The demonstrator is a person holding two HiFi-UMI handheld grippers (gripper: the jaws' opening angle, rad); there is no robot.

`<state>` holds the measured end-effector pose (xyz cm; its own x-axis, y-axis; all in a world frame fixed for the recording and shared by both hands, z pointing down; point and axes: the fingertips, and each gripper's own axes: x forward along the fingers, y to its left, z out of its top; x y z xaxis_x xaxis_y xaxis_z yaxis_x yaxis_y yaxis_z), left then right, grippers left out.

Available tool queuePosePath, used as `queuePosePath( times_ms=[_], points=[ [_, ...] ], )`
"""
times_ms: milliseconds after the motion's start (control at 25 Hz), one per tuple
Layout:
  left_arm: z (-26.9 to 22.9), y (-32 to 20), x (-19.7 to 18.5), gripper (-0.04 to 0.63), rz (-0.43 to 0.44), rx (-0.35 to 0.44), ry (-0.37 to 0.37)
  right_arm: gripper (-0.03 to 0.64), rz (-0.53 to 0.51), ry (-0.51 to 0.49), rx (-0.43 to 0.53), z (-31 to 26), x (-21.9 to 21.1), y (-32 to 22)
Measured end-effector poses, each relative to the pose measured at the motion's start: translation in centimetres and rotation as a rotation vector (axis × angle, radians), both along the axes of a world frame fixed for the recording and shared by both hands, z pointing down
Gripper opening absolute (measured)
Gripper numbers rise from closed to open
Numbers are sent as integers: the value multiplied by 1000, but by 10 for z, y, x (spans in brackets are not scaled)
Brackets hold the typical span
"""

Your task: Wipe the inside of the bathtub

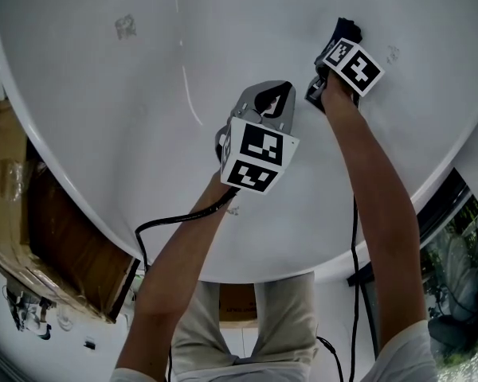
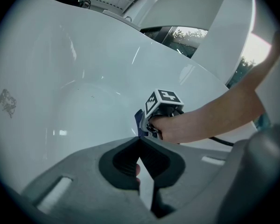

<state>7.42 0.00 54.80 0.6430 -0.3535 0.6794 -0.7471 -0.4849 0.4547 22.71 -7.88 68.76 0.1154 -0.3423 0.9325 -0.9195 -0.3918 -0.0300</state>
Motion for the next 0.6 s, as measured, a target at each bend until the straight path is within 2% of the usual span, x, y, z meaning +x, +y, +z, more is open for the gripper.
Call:
queuePosePath(
  times_ms=[80,440,600],
  points=[
    [-2,-1,0,0,-5,0,2,60,27,2,-8,-5,1,3],
    [-13,5,5,0,5,3,17,60,14,21,-19,-29,8,9],
    [-19,4,4,0,-8,9,21,60,57,13,-21,-36,13,13]
  ],
)
